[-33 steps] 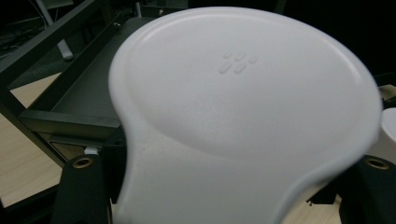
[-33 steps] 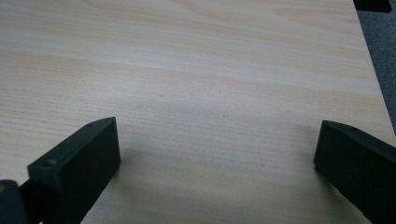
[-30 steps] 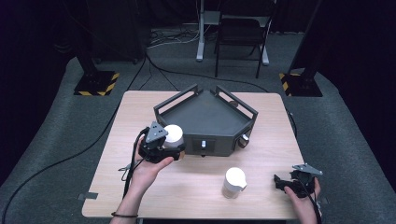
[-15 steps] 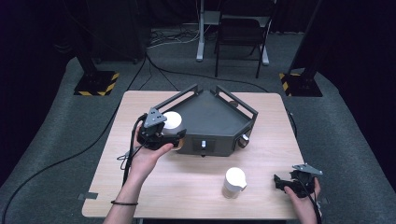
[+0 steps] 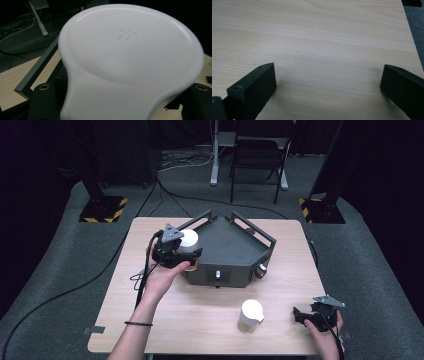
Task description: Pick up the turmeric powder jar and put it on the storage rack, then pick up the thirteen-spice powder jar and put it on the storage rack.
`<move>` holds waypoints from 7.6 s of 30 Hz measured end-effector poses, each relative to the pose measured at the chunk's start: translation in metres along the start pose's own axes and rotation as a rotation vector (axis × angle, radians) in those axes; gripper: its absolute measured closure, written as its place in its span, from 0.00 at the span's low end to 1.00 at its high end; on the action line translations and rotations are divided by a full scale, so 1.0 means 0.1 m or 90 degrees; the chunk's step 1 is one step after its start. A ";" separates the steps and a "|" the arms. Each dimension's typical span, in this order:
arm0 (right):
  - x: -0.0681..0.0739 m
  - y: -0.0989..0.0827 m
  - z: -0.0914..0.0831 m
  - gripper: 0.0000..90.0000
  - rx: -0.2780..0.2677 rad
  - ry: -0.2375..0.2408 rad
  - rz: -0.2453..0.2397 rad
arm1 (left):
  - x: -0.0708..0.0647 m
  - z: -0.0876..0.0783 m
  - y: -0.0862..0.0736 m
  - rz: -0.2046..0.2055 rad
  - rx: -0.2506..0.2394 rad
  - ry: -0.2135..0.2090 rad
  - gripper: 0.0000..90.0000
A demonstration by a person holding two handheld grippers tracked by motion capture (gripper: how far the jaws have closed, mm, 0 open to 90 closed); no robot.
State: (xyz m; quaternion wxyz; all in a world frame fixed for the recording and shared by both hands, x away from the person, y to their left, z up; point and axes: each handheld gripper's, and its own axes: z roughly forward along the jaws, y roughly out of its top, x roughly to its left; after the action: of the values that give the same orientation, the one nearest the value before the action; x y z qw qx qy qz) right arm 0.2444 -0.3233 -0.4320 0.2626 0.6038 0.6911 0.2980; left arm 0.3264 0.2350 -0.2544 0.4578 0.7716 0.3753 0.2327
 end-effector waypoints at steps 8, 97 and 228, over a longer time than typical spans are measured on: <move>0.00 0.00 0.00 0.00 0.000 0.000 0.000 | 0.00 0.16 0.13 -0.006 0.005 0.012 0.34; 0.00 0.01 0.01 0.00 0.000 0.002 -0.002 | 0.20 -0.20 -0.80 -0.051 0.032 0.056 0.09; -0.01 0.01 0.01 0.00 0.000 0.003 -0.004 | 0.34 -0.06 -2.13 -0.119 0.160 0.136 0.07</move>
State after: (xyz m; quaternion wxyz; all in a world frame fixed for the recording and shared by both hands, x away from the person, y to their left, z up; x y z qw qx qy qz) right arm 0.2462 -0.3240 -0.4319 0.2621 0.6008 0.6938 0.2984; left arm 0.2649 0.3291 -0.4391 0.3346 0.7553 0.5184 0.2210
